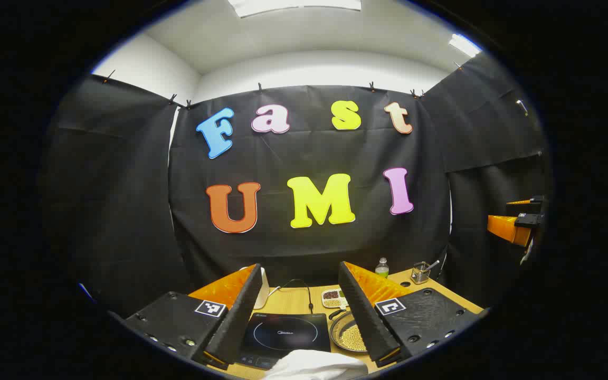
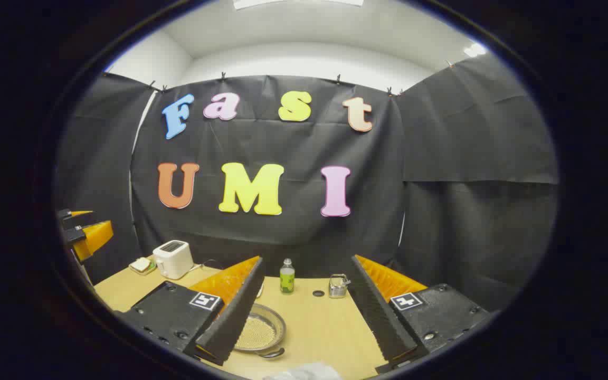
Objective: First push the handle of the pot to place it horizontally, then grasp the pot with both hands and set it on the induction cooktop.
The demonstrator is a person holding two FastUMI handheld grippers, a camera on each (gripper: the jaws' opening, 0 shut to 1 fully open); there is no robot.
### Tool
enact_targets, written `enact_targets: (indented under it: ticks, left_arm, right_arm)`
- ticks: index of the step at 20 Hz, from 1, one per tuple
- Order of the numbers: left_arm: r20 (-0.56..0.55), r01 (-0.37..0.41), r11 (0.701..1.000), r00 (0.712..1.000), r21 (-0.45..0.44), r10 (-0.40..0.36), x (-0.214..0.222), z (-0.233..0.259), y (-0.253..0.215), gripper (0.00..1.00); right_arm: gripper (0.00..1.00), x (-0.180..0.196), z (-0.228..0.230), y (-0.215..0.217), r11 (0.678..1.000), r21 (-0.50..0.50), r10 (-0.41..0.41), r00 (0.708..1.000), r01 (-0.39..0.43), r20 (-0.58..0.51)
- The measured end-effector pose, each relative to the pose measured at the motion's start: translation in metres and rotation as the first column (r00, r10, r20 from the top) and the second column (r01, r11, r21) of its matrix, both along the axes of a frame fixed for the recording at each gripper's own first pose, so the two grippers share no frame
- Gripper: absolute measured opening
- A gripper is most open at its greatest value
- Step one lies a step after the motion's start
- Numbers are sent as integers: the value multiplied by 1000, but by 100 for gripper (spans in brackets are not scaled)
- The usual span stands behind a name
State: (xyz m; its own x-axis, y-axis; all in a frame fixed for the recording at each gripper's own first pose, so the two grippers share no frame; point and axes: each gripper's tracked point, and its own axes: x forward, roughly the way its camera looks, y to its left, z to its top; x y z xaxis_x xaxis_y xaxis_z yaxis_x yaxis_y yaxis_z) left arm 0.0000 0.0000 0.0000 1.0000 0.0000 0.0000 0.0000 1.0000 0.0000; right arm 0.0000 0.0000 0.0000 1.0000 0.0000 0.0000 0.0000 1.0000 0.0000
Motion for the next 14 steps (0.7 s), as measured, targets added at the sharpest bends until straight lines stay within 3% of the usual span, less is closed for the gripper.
enact_targets:
  ticks: [14]
  left_arm:
    - [-15, -2, 1000, 1000, -2, 2, 2, -8, 3, 88]
  right_arm:
    - [100, 1, -9, 5, 1000, 0, -3, 1000, 3, -22]
